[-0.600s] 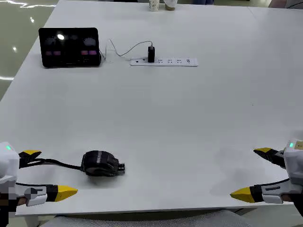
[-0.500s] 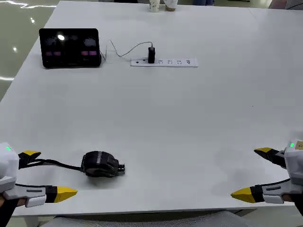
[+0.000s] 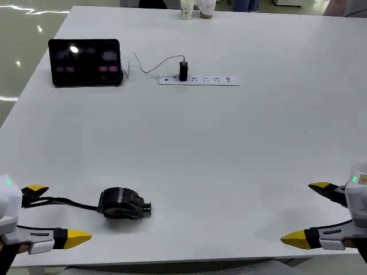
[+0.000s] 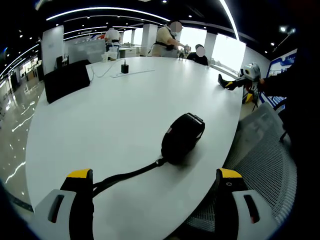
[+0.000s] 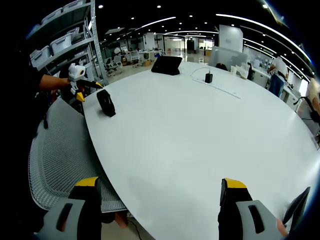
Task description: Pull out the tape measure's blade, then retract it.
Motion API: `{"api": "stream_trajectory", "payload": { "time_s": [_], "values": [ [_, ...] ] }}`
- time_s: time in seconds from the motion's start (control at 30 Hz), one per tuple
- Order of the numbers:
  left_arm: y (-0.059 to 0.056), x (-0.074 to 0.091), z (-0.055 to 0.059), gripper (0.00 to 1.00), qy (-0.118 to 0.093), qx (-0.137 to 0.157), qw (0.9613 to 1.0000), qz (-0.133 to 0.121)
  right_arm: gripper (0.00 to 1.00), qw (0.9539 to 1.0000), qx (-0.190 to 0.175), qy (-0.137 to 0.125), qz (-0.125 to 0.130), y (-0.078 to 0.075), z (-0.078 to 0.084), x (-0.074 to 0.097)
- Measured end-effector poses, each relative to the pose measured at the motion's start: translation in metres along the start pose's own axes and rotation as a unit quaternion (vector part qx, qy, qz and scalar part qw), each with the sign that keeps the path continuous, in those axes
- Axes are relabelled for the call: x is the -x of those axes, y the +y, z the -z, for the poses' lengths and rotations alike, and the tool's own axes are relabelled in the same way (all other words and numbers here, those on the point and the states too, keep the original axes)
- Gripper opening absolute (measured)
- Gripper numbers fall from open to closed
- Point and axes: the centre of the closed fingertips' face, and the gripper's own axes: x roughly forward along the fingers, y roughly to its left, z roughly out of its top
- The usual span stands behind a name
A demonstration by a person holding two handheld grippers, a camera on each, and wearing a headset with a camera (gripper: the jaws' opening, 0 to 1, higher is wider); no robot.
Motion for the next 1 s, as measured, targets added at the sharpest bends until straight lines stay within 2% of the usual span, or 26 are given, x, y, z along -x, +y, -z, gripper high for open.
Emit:
{"api": "stream_trajectory", "payload": {
  "time_s": [0.13,0.27,0.37,0.5,0.73,1.0],
  "values": [
    [-0.009,-0.001,0.002,0.99,0.011,-0.012,0.9998,0.013,0.99,0.9999,0.003,0.007,-0.007,0.003,0.002,-0.003],
    [-0.016,-0.002,0.005,0.99,0.021,-0.028,0.9991,0.026,0.99,1.0,0.005,0.002,-0.008,0.004,-0.002,-0.004],
    [-0.017,-0.003,0.006,0.99,0.028,-0.028,0.9988,0.029,0.99,0.9998,0.022,0.003,0.0,0.002,-0.002,-0.008],
    [-0.017,-0.005,0.004,0.99,0.027,-0.028,0.9988,0.03,0.99,0.9998,0.021,0.006,-0.004,0.003,-0.002,-0.011],
    [-0.019,-0.009,0.0,0.99,0.027,-0.03,0.9985,0.038,0.99,0.9991,0.033,-0.001,-0.026,0.011,-0.004,-0.018],
    [-0.022,-0.014,-0.007,0.99,0.035,-0.055,0.9966,0.051,0.99,0.9984,0.04,0.0,-0.04,0.017,-0.013,-0.026]
  ]
}}
